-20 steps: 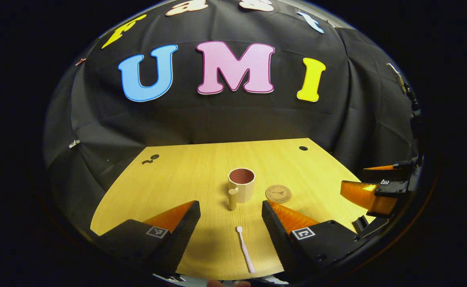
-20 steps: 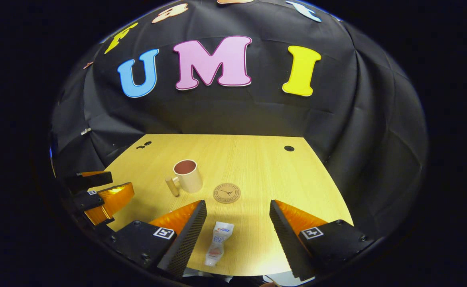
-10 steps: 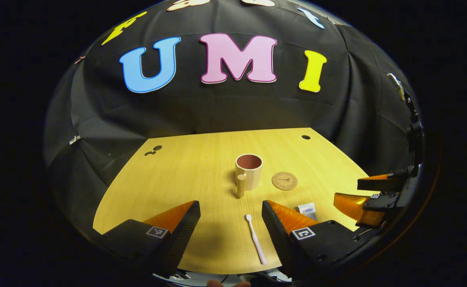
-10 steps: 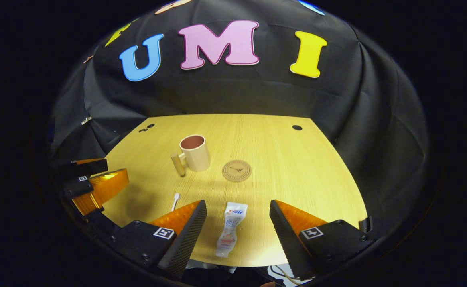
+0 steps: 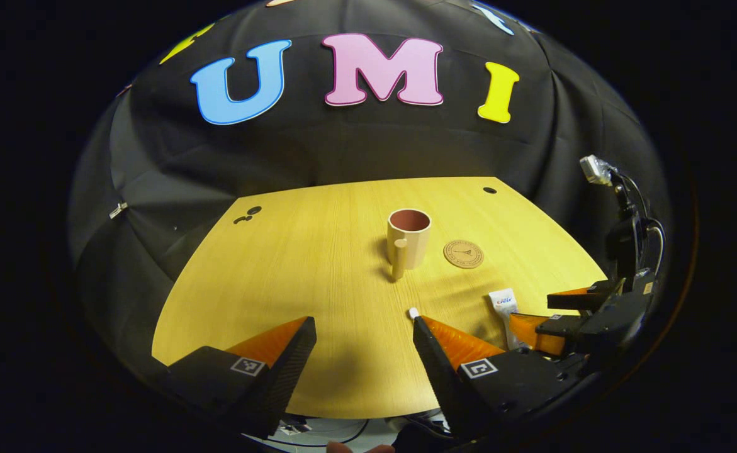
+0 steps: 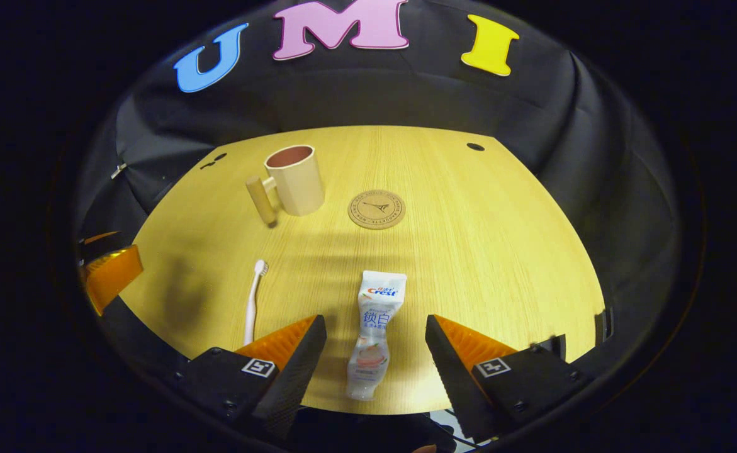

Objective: Put the toothbrush and toothpaste on the desktop into the cup, then pick up the cup and place it on the coaster on the desktop.

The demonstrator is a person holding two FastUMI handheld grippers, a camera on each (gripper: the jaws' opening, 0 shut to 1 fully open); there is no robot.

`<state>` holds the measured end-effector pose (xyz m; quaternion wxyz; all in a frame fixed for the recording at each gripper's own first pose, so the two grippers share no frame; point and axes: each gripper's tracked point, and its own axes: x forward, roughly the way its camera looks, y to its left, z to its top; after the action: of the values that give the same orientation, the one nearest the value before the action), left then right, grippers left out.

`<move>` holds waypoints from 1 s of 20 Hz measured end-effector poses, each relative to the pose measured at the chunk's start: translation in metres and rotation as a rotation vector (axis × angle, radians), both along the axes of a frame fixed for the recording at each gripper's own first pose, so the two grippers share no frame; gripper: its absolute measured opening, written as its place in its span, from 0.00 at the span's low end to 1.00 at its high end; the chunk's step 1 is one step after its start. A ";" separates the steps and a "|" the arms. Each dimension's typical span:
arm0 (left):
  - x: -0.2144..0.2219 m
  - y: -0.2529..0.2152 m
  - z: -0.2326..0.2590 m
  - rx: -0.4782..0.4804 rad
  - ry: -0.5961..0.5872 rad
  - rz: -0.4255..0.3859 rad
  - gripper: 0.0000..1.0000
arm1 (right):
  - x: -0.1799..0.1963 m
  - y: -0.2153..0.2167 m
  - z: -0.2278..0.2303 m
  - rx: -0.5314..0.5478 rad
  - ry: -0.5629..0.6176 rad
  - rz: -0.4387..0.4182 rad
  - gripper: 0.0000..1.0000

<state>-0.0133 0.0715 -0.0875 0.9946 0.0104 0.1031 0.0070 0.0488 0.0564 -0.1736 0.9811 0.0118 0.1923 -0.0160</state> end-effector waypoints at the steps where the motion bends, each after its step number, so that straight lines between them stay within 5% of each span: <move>1: 0.000 0.002 -0.003 -0.003 0.008 0.001 0.96 | 0.005 -0.001 -0.005 0.004 0.016 -0.007 0.98; 5: 0.000 0.003 -0.011 -0.009 0.030 -0.002 0.97 | 0.020 -0.001 -0.024 0.049 0.092 -0.025 0.96; 11: -0.004 0.006 -0.020 -0.019 0.046 -0.002 0.96 | 0.030 0.001 -0.044 0.075 0.188 -0.039 0.71; 12: -0.005 0.006 -0.019 -0.023 0.046 -0.002 0.96 | 0.030 0.000 -0.046 0.069 0.207 -0.048 0.60; 13: -0.005 0.005 -0.019 -0.028 0.045 -0.004 0.96 | 0.032 -0.003 -0.047 0.050 0.218 -0.049 0.65; 20: -0.004 0.005 -0.019 -0.063 0.042 0.014 0.97 | 0.032 -0.001 -0.046 0.052 0.207 -0.045 0.52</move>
<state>-0.0175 0.0770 -0.1066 0.9920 -0.0216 0.1243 0.0107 0.0806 0.0554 -0.2195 0.9548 0.0396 0.2927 -0.0340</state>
